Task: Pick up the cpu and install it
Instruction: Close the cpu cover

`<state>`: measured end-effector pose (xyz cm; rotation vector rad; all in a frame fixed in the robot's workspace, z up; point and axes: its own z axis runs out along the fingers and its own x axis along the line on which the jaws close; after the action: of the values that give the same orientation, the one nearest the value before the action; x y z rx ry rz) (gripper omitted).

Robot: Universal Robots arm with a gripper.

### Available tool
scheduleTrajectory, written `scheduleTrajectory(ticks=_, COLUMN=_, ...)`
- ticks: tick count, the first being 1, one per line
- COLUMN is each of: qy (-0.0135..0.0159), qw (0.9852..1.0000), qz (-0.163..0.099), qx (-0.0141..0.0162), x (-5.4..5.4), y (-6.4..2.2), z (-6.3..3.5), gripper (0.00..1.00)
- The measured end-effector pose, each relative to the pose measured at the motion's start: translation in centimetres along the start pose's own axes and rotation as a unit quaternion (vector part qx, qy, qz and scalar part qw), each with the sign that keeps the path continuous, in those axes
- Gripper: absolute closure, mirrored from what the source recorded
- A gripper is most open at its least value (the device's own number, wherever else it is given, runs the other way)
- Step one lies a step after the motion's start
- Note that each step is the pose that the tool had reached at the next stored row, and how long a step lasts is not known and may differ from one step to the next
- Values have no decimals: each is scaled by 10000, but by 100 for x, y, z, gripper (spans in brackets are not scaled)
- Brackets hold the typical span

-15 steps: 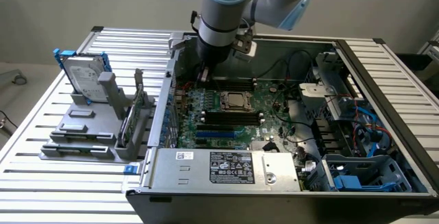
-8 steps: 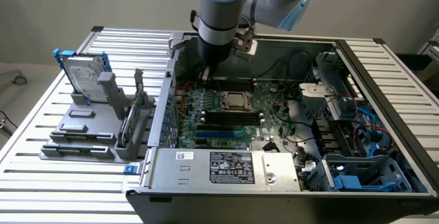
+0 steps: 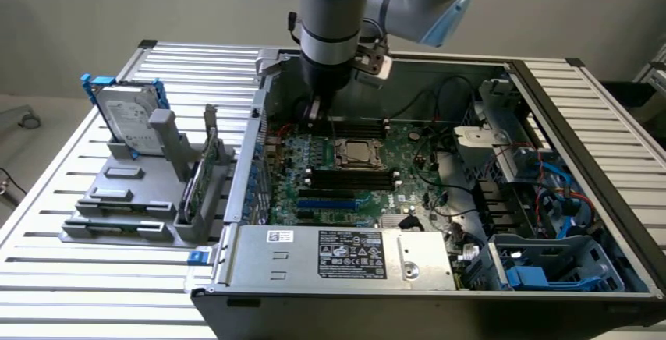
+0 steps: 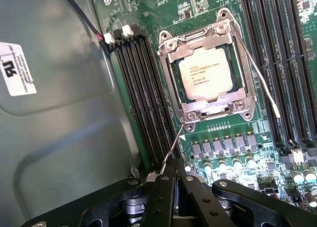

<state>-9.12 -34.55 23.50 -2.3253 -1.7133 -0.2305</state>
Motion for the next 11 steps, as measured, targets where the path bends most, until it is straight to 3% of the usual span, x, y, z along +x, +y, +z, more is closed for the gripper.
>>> scheduleTrajectory(ticks=3, qy=13, qw=10000, qz=48, qx=-76, x=5, y=-2, z=-18, gripper=89)
scheduleTrajectory(ticks=7, qy=-5, qw=9997, qz=85, qx=-227, x=6, y=-3, z=-18, gripper=89)
scheduleTrajectory(ticks=11, qy=9, qw=9993, qz=72, qx=-368, x=7, y=-3, z=-16, gripper=89)
